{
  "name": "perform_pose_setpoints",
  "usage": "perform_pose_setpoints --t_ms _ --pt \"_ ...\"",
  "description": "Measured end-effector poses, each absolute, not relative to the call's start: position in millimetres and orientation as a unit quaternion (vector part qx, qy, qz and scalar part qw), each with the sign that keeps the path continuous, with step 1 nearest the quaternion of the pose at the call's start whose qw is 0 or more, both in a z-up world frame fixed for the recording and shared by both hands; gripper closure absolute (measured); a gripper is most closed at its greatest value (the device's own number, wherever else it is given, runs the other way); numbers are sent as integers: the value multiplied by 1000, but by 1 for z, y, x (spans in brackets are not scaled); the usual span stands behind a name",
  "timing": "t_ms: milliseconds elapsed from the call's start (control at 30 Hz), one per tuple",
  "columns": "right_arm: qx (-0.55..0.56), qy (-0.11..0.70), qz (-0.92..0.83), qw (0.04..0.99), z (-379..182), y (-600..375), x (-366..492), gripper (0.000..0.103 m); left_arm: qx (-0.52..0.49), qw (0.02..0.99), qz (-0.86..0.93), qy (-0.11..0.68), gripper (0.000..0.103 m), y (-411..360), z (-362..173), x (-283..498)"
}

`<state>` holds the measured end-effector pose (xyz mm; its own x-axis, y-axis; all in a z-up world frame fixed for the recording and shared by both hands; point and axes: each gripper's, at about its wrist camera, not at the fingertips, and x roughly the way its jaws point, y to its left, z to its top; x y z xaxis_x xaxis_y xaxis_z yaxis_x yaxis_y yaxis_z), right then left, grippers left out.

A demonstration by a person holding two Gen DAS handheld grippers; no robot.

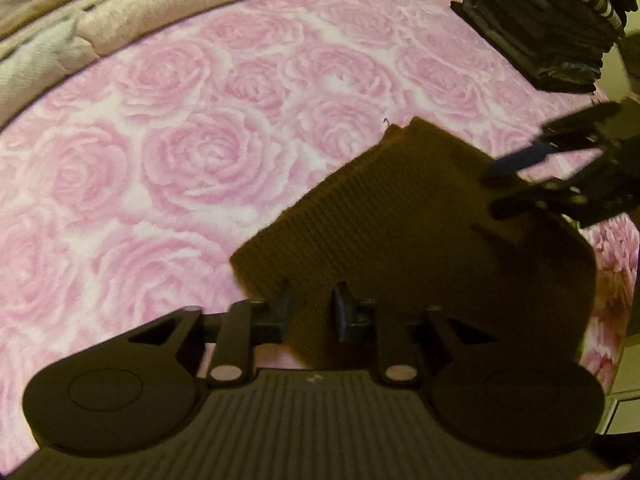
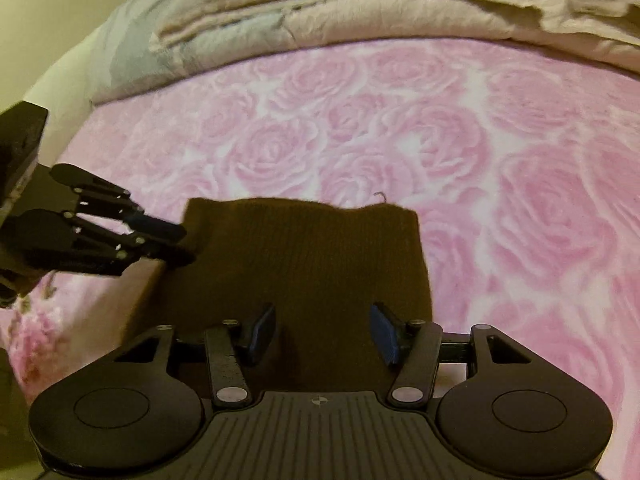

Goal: Fold clothes

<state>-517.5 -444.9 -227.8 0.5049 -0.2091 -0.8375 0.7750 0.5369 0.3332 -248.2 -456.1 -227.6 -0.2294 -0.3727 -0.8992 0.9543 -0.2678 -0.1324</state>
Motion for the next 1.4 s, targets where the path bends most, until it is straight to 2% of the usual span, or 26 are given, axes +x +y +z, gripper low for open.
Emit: perform_pose_setpoints --t_ms 133,300,467,667,733,867,1133,1200,1267,1400 --pt "362 385 -316 788 -211 -411 -526 47 389 453 -707 378 84 -413 -207 -265" --pt "379 400 -311 774 -230 -376 -540 47 427 412 -711 377 81 -371 -230 -302" --pt "369 401 -329 772 -243 -371 -563 47 431 431 -697 377 75 -372 -247 -305" --pt "374 409 -338 761 -233 -373 -568 47 452 437 -692 354 75 -371 -233 -316" --pt "372 397 -347 764 -219 -378 -570 47 441 446 -695 351 75 -374 -222 -314" --pt "357 374 -357 778 -202 -399 -563 47 410 480 -697 340 63 -396 -210 -301" --pt "327 378 -349 793 -228 -473 -503 47 412 506 -677 341 74 -466 -243 -275" --pt "326 388 -344 790 -243 -488 -491 47 418 497 -681 339 74 -474 -256 -270" --pt "331 402 -346 781 -262 -501 -487 47 419 489 -689 333 69 -476 -261 -262" --pt "367 372 -362 772 -272 -516 -498 47 411 476 -701 337 65 -483 -266 -251"
